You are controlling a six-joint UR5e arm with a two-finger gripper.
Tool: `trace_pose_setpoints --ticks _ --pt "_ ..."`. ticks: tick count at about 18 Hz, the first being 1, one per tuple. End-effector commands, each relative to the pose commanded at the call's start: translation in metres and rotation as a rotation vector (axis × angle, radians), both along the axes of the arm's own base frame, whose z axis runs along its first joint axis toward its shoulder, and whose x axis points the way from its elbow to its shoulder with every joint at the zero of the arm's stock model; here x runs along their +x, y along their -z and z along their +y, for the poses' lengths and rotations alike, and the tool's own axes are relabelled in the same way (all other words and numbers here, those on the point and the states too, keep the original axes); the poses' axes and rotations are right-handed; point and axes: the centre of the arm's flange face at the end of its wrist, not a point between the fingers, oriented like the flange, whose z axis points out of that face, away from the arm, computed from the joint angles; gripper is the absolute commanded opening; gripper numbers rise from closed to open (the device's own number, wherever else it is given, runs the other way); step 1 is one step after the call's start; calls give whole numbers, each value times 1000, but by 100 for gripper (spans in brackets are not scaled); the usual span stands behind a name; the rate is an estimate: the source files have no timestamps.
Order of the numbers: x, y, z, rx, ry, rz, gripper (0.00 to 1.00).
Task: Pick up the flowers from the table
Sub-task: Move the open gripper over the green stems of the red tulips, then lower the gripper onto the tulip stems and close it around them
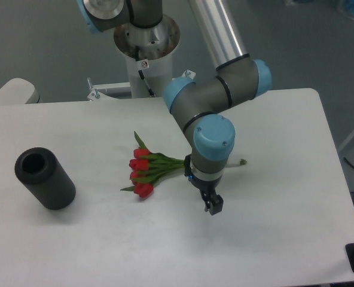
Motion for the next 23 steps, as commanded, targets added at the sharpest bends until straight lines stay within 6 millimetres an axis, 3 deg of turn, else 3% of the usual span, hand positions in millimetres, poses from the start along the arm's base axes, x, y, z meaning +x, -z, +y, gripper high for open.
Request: trace_pose_setpoints --ticks 12,23 --pt "42 24 -32 -48 135 -58 100" --pt "54 40 -43 -73 137 -89 100"
